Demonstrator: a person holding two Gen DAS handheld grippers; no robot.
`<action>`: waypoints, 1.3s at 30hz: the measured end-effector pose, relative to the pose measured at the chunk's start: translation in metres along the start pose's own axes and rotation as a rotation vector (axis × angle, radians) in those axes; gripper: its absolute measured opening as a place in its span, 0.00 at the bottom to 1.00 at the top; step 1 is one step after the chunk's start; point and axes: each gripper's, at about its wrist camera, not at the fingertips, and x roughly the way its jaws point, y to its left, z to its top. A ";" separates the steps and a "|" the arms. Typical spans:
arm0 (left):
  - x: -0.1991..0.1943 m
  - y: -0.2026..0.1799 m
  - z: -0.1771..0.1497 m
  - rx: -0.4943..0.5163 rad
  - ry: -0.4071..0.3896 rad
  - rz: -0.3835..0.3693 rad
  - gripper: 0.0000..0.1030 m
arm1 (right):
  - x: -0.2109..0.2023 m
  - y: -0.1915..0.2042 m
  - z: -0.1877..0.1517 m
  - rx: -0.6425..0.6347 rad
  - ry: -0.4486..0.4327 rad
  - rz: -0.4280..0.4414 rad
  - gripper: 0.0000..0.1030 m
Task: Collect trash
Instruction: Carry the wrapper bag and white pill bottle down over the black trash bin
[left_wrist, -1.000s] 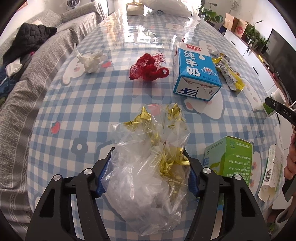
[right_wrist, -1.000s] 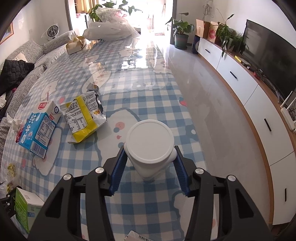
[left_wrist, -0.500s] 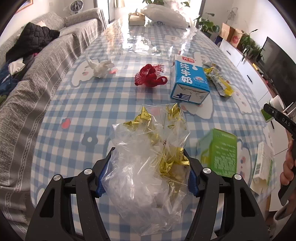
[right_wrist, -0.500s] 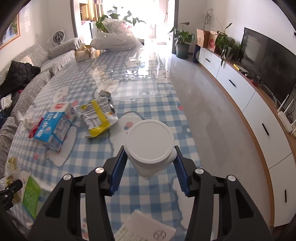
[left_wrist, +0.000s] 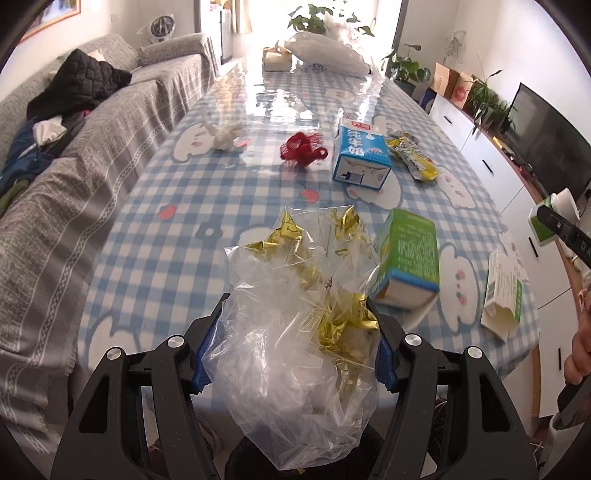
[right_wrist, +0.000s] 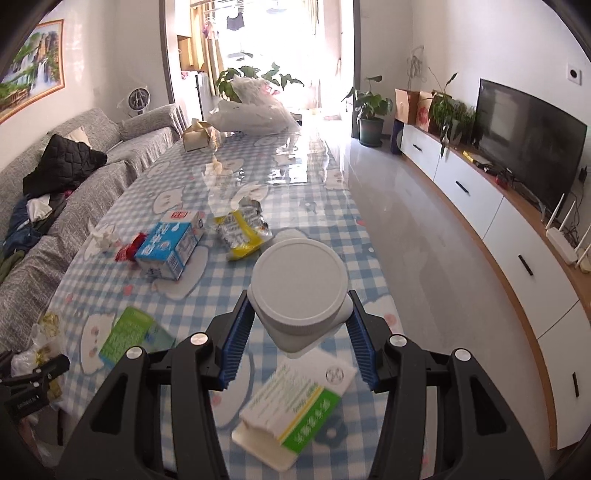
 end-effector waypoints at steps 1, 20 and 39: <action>-0.004 0.001 -0.005 -0.005 -0.006 -0.001 0.62 | -0.004 0.001 -0.005 -0.002 0.002 0.005 0.47; -0.062 0.004 -0.095 -0.015 -0.055 -0.004 0.62 | -0.074 0.041 -0.107 -0.052 0.022 0.082 0.47; -0.049 0.014 -0.204 -0.078 0.065 -0.026 0.62 | -0.082 0.096 -0.236 -0.148 0.188 0.133 0.47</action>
